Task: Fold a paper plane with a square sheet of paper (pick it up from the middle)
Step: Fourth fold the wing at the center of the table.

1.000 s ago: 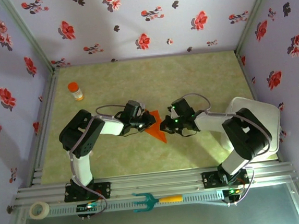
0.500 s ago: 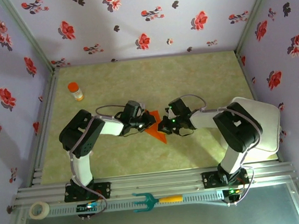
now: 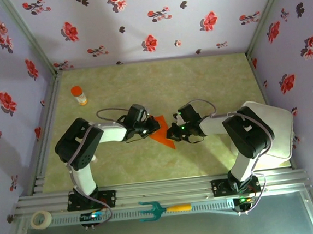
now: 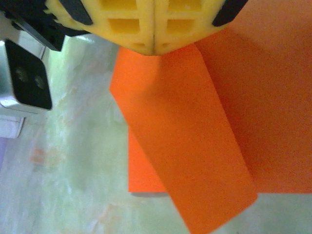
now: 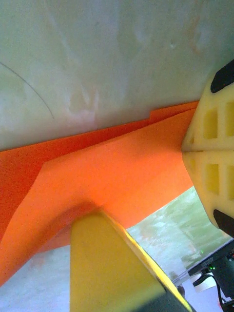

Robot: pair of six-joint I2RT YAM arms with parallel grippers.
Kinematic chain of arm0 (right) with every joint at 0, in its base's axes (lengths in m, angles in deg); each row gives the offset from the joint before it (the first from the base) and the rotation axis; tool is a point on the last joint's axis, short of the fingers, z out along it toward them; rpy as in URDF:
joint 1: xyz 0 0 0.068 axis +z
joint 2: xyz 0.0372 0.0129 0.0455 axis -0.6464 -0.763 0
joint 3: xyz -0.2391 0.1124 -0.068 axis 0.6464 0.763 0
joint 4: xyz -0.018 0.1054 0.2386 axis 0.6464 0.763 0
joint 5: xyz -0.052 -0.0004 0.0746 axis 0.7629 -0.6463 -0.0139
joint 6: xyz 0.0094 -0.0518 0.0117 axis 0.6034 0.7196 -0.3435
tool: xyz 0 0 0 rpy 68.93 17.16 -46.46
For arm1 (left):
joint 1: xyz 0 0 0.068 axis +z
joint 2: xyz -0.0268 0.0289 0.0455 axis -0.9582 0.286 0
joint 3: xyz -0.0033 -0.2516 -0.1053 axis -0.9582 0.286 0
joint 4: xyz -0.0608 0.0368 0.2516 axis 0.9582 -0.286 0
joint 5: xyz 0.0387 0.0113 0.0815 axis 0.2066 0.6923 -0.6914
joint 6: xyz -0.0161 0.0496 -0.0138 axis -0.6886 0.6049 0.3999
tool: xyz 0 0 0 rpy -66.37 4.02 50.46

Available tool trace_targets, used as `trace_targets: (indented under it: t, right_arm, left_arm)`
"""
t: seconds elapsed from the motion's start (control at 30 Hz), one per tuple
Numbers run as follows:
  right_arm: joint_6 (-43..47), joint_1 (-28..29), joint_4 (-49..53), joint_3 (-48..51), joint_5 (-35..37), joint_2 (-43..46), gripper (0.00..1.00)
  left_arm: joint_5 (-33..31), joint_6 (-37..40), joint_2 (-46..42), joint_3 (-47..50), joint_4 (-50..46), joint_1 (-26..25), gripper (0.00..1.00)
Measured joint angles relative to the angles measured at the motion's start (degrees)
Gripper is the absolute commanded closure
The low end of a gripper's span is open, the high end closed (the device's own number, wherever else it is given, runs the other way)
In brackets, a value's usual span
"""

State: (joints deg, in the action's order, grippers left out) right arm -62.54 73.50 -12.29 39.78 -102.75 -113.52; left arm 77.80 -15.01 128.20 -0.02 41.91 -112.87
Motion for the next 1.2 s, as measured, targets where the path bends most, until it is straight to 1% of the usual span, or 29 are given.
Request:
trace_targets:
  t: [0.2, 0.37, 0.47, 0.7, 0.97, 1.07, 1.2]
  right_arm:
    - [0.09, -0.11, -0.04, 0.00, -0.13, -0.07, 1.00]
    - [0.11, -0.26, 0.00, 0.00, -0.31, -0.11, 1.00]
    - [0.11, -0.35, -0.33, 0.33, -0.68, -0.13, 1.00]
    - [0.68, -0.37, -0.76, 0.59, -0.83, -0.13, 1.00]
    - [1.46, -0.37, -0.79, 0.59, -0.90, -0.13, 1.00]
    - [1.62, -0.37, -0.76, 0.59, -0.94, -0.13, 1.00]
    - [1.64, -0.37, -0.76, 0.59, -0.96, -0.13, 1.00]
  left_arm:
    - [0.31, 0.17, -0.76, 0.00, -0.85, -1.05, 1.00]
    - [1.95, -0.83, 2.91, -0.26, 1.03, -2.05, 1.00]
    - [2.21, -1.64, 3.39, -0.26, 2.47, -1.86, 1.00]
    - [2.01, -1.77, 3.23, -0.11, 2.10, -0.90, 1.00]
    - [1.07, 0.52, 2.60, -3.13, -5.20, 2.38, 1.00]
    - [0.63, 1.84, 2.27, -4.46, -7.96, 1.97, 1.00]
    - [0.42, 2.75, 1.42, -5.25, -9.33, 0.44, 1.00]
